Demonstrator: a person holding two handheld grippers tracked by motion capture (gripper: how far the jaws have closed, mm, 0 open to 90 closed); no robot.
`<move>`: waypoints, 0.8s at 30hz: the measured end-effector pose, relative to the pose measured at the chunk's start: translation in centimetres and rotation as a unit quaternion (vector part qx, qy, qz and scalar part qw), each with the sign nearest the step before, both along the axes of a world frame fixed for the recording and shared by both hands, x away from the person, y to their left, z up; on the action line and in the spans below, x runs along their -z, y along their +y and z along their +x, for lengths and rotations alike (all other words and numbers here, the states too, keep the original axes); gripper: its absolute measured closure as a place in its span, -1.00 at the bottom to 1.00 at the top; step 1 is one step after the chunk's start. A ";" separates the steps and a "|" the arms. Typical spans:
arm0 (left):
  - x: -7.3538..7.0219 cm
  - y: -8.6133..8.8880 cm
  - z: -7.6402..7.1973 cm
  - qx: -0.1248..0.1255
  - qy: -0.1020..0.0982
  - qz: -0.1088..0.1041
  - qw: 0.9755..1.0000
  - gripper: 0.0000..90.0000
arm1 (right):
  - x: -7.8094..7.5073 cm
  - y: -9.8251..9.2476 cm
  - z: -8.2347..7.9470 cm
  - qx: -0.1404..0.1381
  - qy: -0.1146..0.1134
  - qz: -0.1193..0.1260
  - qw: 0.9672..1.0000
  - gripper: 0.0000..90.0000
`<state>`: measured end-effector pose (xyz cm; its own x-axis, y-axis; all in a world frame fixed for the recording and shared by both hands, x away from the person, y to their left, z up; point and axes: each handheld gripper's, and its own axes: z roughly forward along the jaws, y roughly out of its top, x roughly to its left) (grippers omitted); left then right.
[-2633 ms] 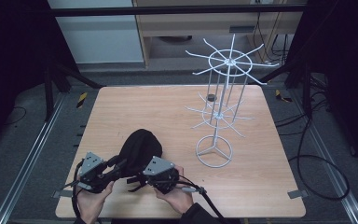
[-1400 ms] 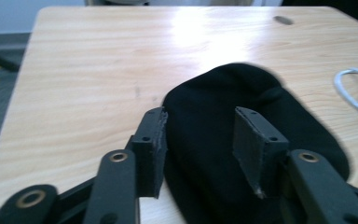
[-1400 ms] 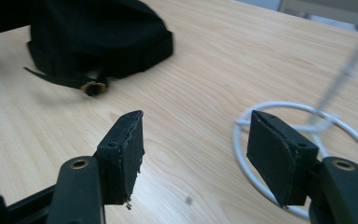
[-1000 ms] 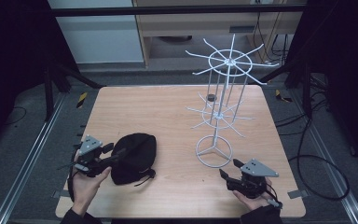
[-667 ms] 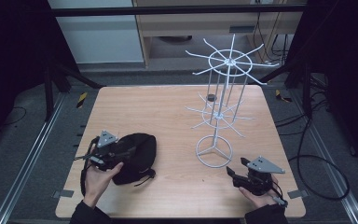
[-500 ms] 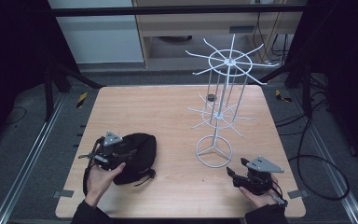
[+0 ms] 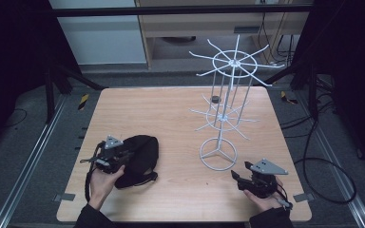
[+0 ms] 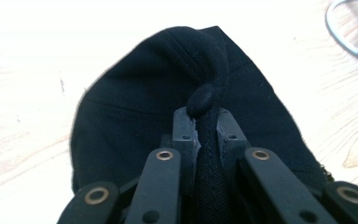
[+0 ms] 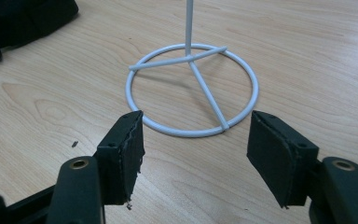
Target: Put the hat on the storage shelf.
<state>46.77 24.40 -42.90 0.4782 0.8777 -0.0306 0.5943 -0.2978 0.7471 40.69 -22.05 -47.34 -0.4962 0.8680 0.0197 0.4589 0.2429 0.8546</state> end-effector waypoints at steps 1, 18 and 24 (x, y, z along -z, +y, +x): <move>-0.5 0.1 -0.4 0.002 -0.016 -0.007 1.000 0.83 | 0.0 -0.1 0.0 0.001 -0.001 0.000 1.000 -0.20; -4.6 0.4 -3.8 0.015 -0.148 -0.096 0.984 0.84 | 0.1 -0.4 0.1 0.009 -0.009 0.001 1.000 -0.22; -6.8 0.8 -5.4 0.019 -0.203 -0.142 0.969 0.85 | 0.2 -0.5 0.1 0.011 -0.011 0.000 1.000 -0.23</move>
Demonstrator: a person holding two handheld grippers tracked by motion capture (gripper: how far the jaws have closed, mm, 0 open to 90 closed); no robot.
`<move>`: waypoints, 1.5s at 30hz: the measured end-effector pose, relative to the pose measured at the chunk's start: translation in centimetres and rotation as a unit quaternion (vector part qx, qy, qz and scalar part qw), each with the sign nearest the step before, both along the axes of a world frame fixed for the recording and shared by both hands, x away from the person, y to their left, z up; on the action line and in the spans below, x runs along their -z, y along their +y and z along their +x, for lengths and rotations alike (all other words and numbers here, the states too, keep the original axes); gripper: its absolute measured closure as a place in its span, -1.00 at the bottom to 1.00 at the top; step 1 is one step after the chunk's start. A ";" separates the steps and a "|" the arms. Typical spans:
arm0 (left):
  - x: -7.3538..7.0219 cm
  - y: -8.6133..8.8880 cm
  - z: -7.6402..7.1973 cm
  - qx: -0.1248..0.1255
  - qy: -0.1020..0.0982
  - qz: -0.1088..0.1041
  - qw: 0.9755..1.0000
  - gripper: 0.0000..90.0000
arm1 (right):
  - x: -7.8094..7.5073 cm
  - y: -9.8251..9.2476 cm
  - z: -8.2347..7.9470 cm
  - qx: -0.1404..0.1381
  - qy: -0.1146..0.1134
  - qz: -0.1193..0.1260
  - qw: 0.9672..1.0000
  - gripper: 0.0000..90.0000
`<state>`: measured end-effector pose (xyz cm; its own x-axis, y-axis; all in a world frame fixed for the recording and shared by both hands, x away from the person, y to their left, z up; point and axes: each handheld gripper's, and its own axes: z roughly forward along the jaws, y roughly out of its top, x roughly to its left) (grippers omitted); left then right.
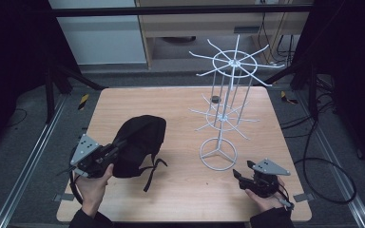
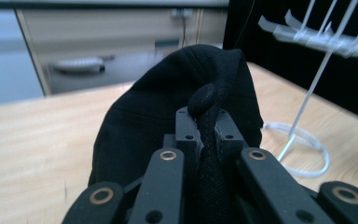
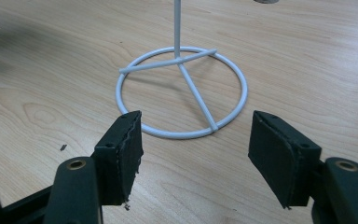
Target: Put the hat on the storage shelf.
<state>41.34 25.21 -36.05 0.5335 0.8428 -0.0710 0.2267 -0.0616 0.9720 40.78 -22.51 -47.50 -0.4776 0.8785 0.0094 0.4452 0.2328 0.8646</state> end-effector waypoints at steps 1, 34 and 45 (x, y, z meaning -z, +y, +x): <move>-0.4 0.0 -0.3 0.001 -0.008 -0.005 1.000 0.85 | 0.0 0.0 0.0 0.000 -0.001 0.000 1.000 -0.23; -11.2 -4.3 -2.5 0.081 -0.174 -0.176 0.965 0.86 | 0.1 0.0 0.1 0.004 -0.005 -0.005 1.000 -0.26; -11.6 -7.6 -1.0 0.103 -0.161 -0.162 0.968 0.85 | 0.1 0.0 0.1 0.002 -0.005 -0.004 1.000 -0.26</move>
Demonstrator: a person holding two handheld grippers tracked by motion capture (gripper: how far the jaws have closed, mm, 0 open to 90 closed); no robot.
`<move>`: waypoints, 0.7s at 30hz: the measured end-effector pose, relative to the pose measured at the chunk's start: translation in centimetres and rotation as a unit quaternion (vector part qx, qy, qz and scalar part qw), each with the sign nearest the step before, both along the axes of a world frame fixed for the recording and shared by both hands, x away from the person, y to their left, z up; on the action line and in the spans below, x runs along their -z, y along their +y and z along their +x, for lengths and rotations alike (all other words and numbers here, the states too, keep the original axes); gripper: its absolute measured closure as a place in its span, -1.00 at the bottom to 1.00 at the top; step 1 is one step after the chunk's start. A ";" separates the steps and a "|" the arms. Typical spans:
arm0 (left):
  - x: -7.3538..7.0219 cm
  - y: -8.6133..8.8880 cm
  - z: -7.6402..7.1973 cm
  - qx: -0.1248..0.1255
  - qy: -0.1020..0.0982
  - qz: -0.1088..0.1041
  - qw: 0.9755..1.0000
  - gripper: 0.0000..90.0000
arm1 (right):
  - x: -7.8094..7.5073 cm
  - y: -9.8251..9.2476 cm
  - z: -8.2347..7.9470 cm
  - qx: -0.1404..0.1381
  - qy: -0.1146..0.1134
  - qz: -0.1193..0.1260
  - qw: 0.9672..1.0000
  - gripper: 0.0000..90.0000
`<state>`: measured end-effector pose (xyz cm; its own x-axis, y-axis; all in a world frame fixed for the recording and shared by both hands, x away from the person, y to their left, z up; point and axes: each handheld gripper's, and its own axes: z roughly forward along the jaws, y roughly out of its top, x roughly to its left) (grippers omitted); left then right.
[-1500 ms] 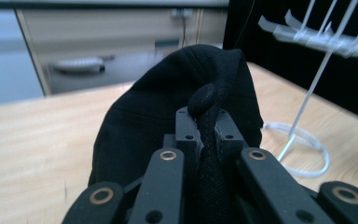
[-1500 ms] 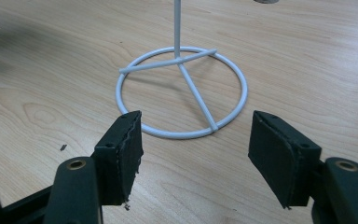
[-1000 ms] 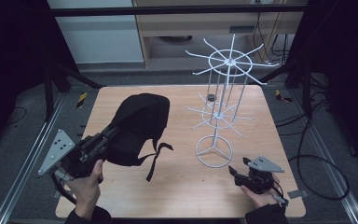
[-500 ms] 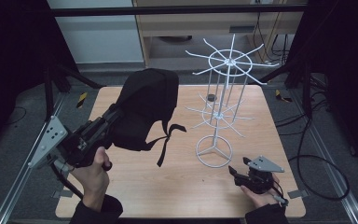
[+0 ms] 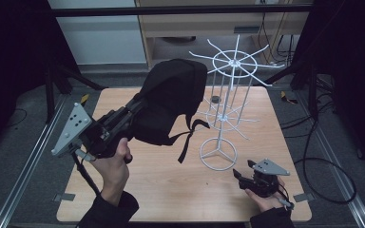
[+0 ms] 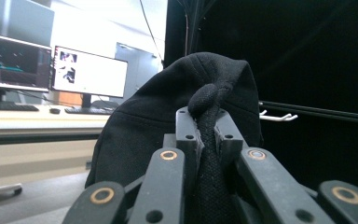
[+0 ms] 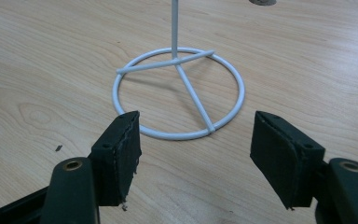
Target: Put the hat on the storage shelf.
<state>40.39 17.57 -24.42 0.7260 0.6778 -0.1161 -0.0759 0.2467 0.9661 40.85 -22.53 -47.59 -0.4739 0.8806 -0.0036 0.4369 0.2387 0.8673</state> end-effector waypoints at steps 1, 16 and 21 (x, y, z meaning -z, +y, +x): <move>0.1 -0.2 0.2 0.002 0.002 0.003 1.000 0.85 | 0.0 0.0 0.0 0.000 0.001 0.001 1.000 -0.26; 3.4 -1.5 2.1 0.026 0.052 0.054 0.997 0.79 | 0.1 0.1 0.0 -0.004 0.004 -0.003 1.000 -0.27; 4.4 -2.0 2.4 0.031 0.062 0.071 0.995 0.77 | 0.1 0.2 0.0 -0.004 0.007 0.000 1.000 -0.28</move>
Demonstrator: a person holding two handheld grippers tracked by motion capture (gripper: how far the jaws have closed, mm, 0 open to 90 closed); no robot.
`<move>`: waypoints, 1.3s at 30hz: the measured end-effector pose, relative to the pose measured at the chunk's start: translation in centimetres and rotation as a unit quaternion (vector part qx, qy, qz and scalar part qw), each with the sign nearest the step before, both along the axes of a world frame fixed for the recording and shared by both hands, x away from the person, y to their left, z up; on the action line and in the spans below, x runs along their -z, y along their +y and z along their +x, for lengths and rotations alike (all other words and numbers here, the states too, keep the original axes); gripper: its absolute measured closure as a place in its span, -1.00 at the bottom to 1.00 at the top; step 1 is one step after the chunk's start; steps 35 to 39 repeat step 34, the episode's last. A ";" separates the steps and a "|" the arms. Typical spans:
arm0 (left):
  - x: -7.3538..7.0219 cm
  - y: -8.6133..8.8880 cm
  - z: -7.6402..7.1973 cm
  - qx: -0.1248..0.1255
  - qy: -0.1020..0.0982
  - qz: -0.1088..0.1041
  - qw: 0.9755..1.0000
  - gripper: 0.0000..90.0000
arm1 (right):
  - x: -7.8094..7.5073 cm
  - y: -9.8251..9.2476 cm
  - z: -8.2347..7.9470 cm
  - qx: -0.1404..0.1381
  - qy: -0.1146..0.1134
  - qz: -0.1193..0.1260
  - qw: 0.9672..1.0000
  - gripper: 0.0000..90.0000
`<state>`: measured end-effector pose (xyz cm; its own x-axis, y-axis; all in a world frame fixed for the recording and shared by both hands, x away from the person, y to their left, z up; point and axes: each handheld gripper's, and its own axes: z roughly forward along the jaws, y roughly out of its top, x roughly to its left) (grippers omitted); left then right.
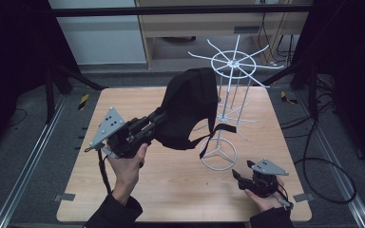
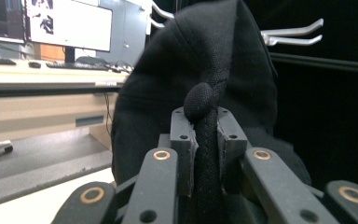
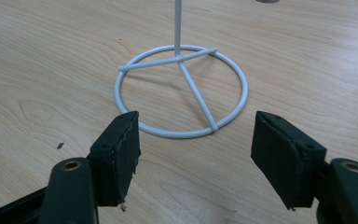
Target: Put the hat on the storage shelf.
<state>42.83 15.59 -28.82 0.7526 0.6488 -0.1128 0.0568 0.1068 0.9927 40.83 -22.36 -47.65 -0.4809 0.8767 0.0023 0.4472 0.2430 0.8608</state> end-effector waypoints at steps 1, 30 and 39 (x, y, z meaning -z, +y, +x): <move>0.2 -0.2 0.1 0.002 0.004 0.003 1.000 0.76 | 0.0 0.0 0.0 0.000 0.000 0.000 1.000 -0.28; 7.4 6.0 -2.4 -0.042 0.073 0.102 0.991 -0.17 | 0.1 -0.2 0.0 0.011 -0.001 0.004 1.000 -0.40; 9.8 7.9 -1.9 -0.066 0.107 0.111 0.986 -0.19 | 0.2 -0.2 0.1 0.015 -0.001 0.003 1.000 -0.45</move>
